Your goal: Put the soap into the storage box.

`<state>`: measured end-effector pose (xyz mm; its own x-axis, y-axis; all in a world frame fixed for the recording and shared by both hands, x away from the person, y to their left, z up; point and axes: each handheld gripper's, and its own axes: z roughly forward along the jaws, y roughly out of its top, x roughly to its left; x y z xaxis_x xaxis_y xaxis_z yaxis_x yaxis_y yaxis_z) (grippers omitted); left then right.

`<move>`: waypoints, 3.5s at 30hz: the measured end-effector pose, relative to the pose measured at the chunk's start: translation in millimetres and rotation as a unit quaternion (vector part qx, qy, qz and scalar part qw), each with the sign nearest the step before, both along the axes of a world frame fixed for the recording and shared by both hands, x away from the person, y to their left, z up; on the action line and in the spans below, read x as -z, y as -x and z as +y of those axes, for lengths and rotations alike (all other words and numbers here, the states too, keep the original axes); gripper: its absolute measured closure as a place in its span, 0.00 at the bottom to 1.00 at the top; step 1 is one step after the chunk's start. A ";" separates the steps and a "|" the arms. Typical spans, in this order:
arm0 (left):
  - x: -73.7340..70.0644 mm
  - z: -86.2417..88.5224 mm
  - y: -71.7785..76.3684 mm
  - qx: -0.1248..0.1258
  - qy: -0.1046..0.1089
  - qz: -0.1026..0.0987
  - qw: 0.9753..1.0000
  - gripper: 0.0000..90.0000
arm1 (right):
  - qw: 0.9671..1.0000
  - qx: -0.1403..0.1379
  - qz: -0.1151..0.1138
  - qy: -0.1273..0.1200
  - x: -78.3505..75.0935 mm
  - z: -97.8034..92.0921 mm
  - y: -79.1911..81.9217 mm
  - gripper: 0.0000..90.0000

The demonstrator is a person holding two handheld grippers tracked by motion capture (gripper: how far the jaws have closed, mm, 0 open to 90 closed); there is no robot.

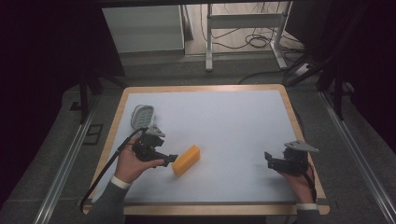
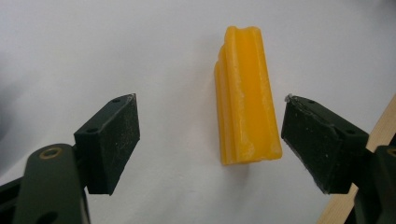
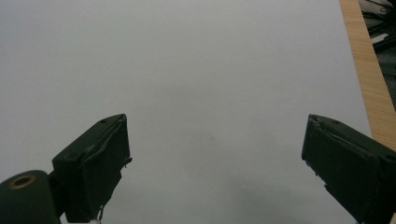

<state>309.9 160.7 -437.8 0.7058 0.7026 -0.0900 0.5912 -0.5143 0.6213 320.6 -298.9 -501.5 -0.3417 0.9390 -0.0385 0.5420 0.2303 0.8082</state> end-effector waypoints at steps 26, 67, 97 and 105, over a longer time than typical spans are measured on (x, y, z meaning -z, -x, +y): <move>-1.2 -18.3 -6.8 0.018 -0.012 0.006 1.000 0.21 | 1.000 0.004 0.005 0.003 2.7 -0.5 -1.4 0.09; 1.3 -37.7 -22.6 0.040 -0.029 0.018 0.999 0.21 | 1.000 0.003 0.013 0.006 6.9 1.6 -2.7 0.08; -3.5 -51.2 -30.3 0.050 -0.027 0.015 0.998 0.22 | 1.000 0.003 0.011 0.009 7.7 2.4 -2.5 0.09; -2.2 -53.2 -33.5 0.050 -0.032 0.019 0.998 0.22 | 1.000 0.002 0.011 0.010 7.6 2.3 -2.5 0.08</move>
<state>343.5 107.5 -435.6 0.7696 0.6342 -0.0747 0.5573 -0.6100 0.5633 323.1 -296.6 -509.1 -0.3383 0.9398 -0.0488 0.5612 0.2431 0.7912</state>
